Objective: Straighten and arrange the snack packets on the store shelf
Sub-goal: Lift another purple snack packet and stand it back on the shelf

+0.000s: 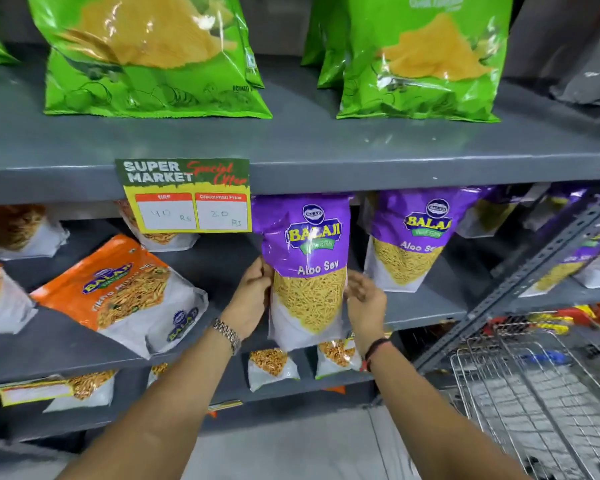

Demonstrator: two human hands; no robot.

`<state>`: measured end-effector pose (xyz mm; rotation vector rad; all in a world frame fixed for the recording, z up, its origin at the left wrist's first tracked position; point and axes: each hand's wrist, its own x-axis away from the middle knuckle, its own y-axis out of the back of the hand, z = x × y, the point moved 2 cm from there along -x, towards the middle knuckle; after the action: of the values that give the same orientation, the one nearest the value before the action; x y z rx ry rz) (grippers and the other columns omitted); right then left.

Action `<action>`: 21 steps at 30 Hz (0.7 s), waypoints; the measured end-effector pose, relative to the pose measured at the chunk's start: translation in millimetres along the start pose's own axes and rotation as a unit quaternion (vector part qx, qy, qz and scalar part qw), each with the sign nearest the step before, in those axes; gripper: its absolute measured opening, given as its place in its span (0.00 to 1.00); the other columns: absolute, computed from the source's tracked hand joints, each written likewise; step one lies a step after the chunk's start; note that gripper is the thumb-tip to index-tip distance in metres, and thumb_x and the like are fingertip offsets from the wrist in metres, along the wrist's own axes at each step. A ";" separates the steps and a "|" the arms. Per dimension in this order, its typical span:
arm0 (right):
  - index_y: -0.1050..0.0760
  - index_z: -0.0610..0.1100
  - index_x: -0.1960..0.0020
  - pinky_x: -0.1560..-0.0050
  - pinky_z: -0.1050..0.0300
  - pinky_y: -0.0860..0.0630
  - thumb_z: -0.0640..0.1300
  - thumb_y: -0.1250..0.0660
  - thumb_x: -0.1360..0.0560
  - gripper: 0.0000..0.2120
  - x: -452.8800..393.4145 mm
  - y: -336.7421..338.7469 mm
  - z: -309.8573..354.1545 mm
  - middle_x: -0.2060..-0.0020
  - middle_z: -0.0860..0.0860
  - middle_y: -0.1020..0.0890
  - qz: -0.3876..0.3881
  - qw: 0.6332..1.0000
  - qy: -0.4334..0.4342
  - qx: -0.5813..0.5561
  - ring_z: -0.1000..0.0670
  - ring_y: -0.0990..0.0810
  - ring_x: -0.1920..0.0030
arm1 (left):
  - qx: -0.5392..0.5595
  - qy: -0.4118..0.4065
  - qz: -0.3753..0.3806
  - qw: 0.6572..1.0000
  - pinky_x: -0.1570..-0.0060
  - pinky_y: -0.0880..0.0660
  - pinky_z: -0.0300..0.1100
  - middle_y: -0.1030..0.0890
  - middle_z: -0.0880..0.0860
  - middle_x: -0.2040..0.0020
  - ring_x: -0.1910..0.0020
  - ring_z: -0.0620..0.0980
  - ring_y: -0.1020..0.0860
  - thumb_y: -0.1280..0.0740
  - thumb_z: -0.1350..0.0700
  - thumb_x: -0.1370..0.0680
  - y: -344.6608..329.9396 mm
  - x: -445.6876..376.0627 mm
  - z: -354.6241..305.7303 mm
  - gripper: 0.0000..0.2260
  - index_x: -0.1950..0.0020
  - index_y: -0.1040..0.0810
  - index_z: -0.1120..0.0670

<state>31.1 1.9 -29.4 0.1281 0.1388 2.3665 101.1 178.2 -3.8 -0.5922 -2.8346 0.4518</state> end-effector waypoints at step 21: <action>0.30 0.47 0.67 0.69 0.66 0.24 0.25 0.47 0.28 0.20 -41.6 -20.1 -12.4 0.68 0.48 0.25 0.011 0.995 -0.103 -0.015 0.55 0.24 0.71 | -0.030 -0.087 -0.257 0.962 0.44 0.27 0.43 0.22 0.57 0.46 0.48 0.54 0.23 0.46 0.58 0.19 32.4 -5.1 -2.1 0.10 0.43 0.27 0.59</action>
<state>72.9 -13.6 -46.6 0.3599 0.0035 2.3589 117.7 204.8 -13.5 0.1941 -3.0147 0.3330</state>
